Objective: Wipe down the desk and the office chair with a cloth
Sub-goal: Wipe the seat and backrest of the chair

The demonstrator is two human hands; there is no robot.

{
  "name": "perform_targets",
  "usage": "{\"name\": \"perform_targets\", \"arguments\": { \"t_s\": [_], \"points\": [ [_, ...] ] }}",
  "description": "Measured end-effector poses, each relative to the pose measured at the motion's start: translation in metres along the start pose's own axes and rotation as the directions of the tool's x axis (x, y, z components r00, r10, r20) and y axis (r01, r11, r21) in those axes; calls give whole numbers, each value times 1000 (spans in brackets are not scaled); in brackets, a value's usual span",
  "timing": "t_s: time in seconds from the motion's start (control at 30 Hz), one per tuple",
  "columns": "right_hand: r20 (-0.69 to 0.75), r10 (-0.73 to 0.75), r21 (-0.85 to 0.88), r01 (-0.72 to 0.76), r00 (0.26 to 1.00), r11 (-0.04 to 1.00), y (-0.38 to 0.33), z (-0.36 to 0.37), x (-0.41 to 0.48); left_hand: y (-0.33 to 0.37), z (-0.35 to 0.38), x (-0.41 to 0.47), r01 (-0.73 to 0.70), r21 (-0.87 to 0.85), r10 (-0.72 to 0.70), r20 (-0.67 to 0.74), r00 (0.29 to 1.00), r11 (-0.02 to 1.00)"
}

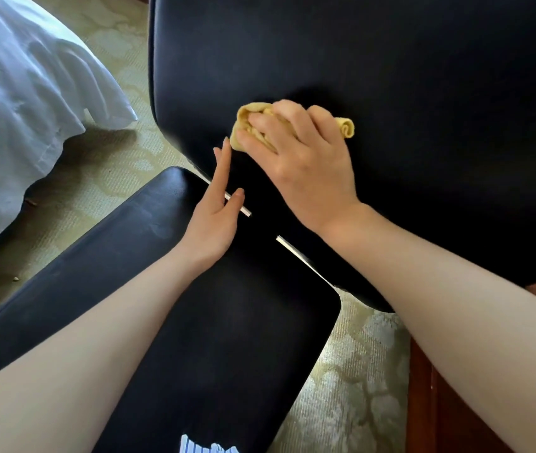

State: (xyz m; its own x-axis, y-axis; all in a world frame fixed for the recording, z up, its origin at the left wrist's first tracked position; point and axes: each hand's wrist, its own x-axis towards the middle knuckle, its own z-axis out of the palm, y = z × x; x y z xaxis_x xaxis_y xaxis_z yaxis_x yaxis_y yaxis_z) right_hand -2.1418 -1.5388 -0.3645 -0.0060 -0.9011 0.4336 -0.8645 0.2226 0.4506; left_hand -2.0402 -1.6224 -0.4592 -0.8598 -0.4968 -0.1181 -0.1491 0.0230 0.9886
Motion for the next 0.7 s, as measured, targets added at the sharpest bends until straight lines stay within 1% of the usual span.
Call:
{"name": "perform_targets", "arguments": {
  "t_s": [0.03, 0.1, 0.17, 0.2, 0.27, 0.33, 0.4, 0.47, 0.5, 0.53, 0.57, 0.6, 0.63, 0.67, 0.7],
  "points": [
    [24, -14, -1, 14, 1000, 1000, -6, 4, -4, -2, 0, 0, 3, -2, -3, -8, 1000, 1000],
    [124, -67, 3, 67, 990, 998, -16, 11, -19, -4, 2, 0, 24, -7, -24, -23, 999, 1000],
    [230, -169, -15, 178, 958, 984, -22, 17, -44, -5, 3, -1, 27, 4, -27, -45, 999, 1000],
    [290, -224, -24, 241, 931, 970, -23, 19, -59, -4, 4, 0, 22, 25, -20, -63, 998, 999],
    [412, -310, -6, 343, 857, 939, -25, 16, -95, -3, 7, 0, 5, 53, 0, -94, 996, 999],
    [532, -381, 12, 443, 756, 896, -23, 7, -137, -3, 16, -3, -7, 80, 16, -105, 994, 997],
    [607, -438, 6, 548, 663, 836, -19, -2, -174, -1, 23, -4, 0, 135, 19, -144, 989, 991],
    [662, -474, 42, 603, 580, 797, -14, -13, -195, 3, 31, -5, 38, 180, 2, -216, 976, 983],
    [686, -456, 53, 586, 567, 809, -12, -19, -197, 5, 36, -5, 57, 183, -10, -248, 969, 982],
    [698, -421, 52, 546, 579, 836, -11, -23, -200, 8, 41, -7, 75, 170, -26, -274, 961, 983],
    [695, -377, 78, 457, 612, 886, -10, -28, -203, 11, 48, -9, 93, 146, -46, -296, 954, 985],
    [691, -335, 141, 336, 640, 931, -8, -34, -203, 15, 55, -12, 108, 116, -66, -313, 947, 987],
    [679, -301, 215, 210, 670, 954, -4, -40, -206, 20, 63, -17, 112, 89, -79, -318, 945, 990],
    [666, -267, 241, 139, 696, 961, 1, -50, -208, 27, 73, -23, 105, 67, -79, -312, 947, 992],
    [648, -236, 238, 101, 724, 966, 5, -59, -208, 32, 80, -28, 94, 46, -76, -306, 949, 995]
  ]
}}
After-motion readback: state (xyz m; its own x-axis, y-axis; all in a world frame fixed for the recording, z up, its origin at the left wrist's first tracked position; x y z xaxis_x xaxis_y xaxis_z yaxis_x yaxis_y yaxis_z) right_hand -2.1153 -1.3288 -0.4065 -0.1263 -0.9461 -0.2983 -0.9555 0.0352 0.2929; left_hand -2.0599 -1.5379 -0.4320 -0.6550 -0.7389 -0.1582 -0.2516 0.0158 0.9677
